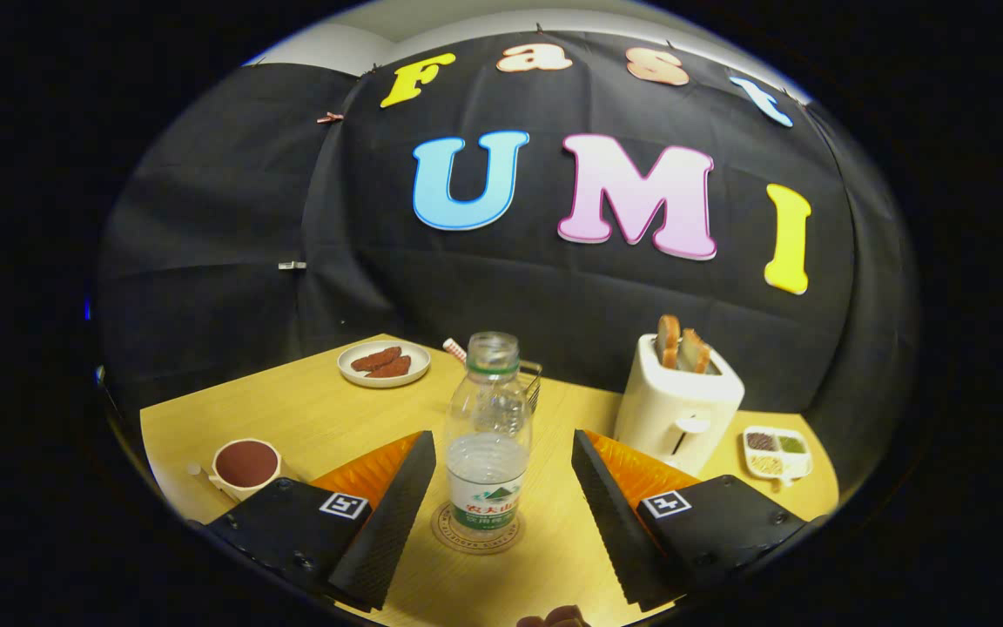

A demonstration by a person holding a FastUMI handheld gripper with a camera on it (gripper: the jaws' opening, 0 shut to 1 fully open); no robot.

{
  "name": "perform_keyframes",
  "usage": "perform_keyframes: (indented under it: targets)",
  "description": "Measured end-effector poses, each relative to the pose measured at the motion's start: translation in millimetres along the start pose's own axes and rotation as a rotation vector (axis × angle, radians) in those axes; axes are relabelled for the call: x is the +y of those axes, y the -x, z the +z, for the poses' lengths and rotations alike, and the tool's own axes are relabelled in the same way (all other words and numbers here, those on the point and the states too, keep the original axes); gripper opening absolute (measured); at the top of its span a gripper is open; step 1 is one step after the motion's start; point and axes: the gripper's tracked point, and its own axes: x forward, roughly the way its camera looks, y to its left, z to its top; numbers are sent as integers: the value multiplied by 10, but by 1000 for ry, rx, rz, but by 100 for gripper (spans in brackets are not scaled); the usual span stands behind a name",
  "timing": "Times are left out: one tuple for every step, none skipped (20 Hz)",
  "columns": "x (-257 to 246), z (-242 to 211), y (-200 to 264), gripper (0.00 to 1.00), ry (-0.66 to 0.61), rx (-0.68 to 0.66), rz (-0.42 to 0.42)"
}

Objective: Take the bottle from table, then pour the juice into the cup, finally place the bottle on the coaster

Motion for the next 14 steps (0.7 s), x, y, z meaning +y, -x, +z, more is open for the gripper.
perform_keyframes:
  targets:
    - [-29, 140, 128, 98, 16, -20, -13]
    - [-49, 289, 252, 98, 30, -40, -26]
    - [-66, 420, 379, 98, 33, -49, -40]
    - [-52, 535, 503, 98, 26, -56, -46]
    - [-34, 651, 621, 98, 15, -62, -51]
    - [-27, 772, 735, 98, 0, -69, -59]
    - [-29, 890, 843, 98, -13, -76, -72]
    - [2, 1043, 984, 98, -29, -88, -86]
    - [10, 1140, 1073, 98, -39, -98, -99]
    - [-3, 1234, 1177, 98, -44, -106, -116]
    - [-32, 1312, 1281, 98, -44, -113, -137]
    - [-54, 1388, 1407, 98, -42, -127, -159]
    - [-64, 1457, 1528, 98, -42, -140, -176]
    - [-71, 1495, 1639, 98, -42, -147, -194]
